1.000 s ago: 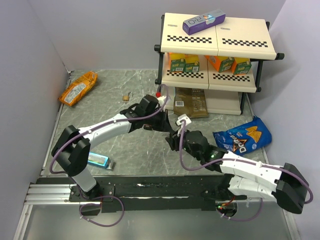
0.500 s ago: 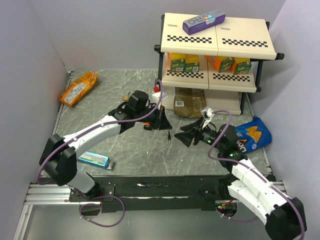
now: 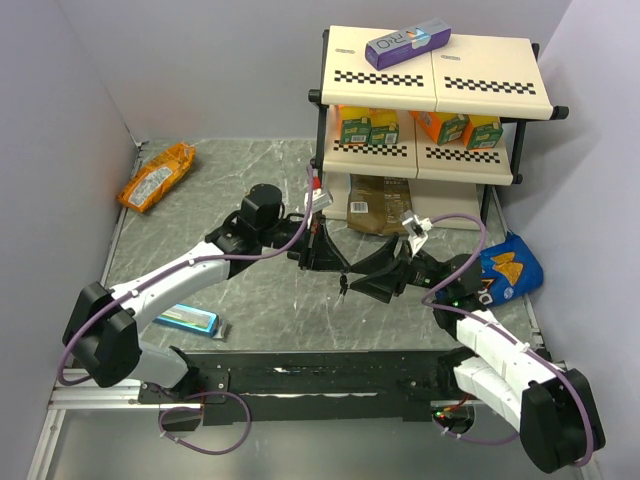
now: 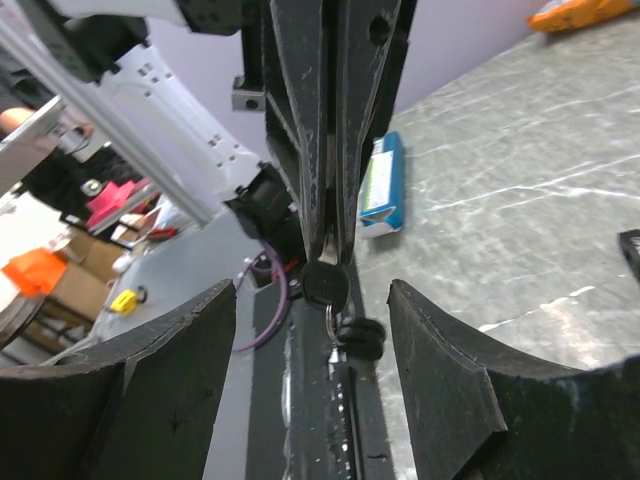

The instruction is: Unlock with the key

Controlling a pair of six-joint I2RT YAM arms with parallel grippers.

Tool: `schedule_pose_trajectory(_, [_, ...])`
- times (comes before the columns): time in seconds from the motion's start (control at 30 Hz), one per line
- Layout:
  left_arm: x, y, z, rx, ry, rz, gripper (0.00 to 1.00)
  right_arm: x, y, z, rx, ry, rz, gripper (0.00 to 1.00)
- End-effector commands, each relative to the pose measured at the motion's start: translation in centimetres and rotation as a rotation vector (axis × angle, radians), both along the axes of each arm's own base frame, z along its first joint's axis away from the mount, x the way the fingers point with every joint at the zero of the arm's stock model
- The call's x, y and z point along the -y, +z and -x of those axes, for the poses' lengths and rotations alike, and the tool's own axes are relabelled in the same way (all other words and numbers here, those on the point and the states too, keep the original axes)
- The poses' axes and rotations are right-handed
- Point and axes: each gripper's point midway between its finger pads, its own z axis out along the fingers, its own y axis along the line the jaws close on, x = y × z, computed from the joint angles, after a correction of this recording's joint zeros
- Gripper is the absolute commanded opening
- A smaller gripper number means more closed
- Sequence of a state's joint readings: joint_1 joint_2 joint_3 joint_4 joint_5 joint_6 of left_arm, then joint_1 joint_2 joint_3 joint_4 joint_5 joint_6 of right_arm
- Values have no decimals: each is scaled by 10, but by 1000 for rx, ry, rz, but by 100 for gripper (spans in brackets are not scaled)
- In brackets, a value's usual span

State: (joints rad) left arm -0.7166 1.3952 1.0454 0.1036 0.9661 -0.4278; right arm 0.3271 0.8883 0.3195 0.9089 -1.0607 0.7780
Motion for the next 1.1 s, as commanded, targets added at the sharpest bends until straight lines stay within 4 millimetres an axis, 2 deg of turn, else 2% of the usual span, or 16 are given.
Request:
schedule_pose_trajectory(0.0, [-5,29,13,86,-74,102,1,0,11,9,55,62,-15,69])
schedule_pose_trajectory(0.37, [-3,28,15,73,-88,109,1,-12,12,12,34,111,-43,64])
schedule_pose_trajectory(0.57, [-3,27,15,70,-92,105,1,-19,10,11,-11,147,-74,58])
schedule_pose_trajectory(0.73, [-2,24,16,65,-105,101,1,-19,16,12,-8,176,-124,50])
schedule_pose_trajectory(1.0, [0,19,15,72,-99,80,1,-21,14,8,-23,184,-139,26])
schedule_pose_trajectory(1.07, [0,18,15,72,-98,76,1,-21,14,8,-20,182,-141,25])
